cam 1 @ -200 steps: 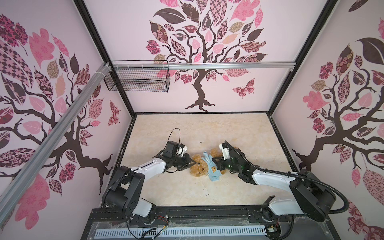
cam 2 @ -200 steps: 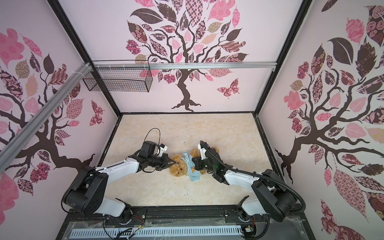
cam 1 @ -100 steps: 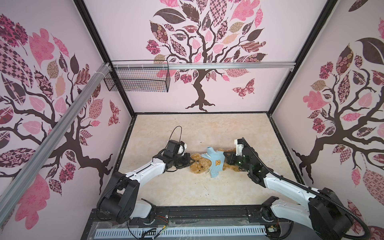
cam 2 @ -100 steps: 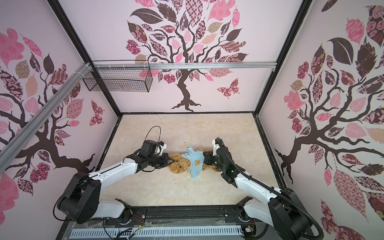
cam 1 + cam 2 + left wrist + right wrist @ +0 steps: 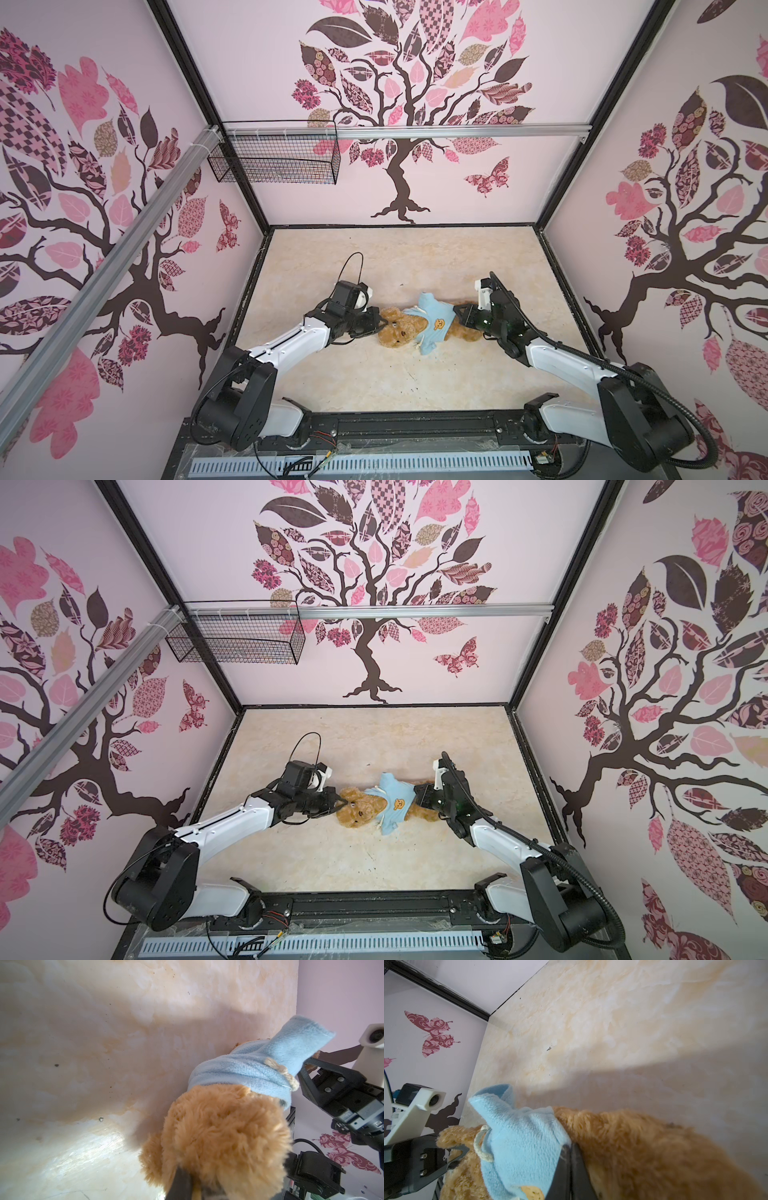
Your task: Dress the teddy bear
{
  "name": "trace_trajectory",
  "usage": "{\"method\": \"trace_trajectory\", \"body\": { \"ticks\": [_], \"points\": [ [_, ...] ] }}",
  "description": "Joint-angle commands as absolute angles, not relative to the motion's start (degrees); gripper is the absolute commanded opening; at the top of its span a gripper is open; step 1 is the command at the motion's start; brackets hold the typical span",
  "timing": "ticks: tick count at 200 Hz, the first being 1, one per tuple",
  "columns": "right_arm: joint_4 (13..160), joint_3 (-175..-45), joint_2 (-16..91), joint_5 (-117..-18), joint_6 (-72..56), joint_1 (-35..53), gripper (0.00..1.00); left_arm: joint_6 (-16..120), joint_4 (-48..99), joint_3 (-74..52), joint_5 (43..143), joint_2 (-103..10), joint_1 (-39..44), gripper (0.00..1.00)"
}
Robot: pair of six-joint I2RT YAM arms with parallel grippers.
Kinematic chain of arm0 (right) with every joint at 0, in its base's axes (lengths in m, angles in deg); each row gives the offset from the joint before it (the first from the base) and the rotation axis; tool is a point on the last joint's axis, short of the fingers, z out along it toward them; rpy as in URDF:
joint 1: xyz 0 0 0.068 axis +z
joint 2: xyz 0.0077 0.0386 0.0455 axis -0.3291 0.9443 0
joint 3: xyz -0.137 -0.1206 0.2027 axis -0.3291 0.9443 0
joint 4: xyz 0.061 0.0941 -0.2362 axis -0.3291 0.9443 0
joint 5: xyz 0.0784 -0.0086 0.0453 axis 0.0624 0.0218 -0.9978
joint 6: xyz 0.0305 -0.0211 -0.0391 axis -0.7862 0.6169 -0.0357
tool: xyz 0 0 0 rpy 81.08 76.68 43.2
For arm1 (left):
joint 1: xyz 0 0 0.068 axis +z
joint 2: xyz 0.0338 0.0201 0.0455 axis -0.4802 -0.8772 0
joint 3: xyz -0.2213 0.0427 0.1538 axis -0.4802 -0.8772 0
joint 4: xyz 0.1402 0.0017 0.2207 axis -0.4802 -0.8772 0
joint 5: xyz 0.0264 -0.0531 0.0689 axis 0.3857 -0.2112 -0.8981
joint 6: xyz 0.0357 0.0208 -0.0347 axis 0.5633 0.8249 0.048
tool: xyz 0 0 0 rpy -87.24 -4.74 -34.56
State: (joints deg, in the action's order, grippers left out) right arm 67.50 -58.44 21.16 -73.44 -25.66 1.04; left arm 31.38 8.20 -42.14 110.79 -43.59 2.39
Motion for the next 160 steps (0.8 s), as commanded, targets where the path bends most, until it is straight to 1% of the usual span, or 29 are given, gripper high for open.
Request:
{"method": "trace_trajectory", "body": {
  "ticks": [1, 20, 42, 59, 100, 128, 160],
  "points": [
    [65.0, -62.5, 24.3, -74.8, -27.0, 0.6, 0.0, 32.8, 5.9, -43.7, 108.3, -43.1, 2.0, 0.0],
    [64.0, -63.2, 25.4, -77.9, -25.5, 3.4, 0.0, 32.9, 8.5, -42.9, 109.2, -42.8, 0.2, 0.0],
    [63.7, -62.8, 25.7, -81.4, -24.0, 3.5, 0.0, 34.4, 9.2, -42.2, 109.8, -42.7, 0.1, 0.0],
    [65.1, -63.8, 26.2, -84.8, -23.6, 3.0, 0.08, 35.9, 8.2, -41.4, 109.6, -42.9, 0.0, 0.0],
    [62.0, -65.4, 29.2, -90.5, -27.1, -0.1, 0.14, 36.4, 7.8, -41.3, 110.1, -43.0, -0.2, 0.0],
    [62.6, -67.8, 32.9, -91.3, -27.9, -0.1, 0.19, 36.6, 7.5, -41.2, 110.1, -42.9, -0.9, 0.0],
    [60.6, -68.5, 34.9, -90.6, -29.3, -0.1, 0.19, 36.9, 7.5, -41.2, 109.9, -43.2, -1.6, 0.0]
  ]
}}
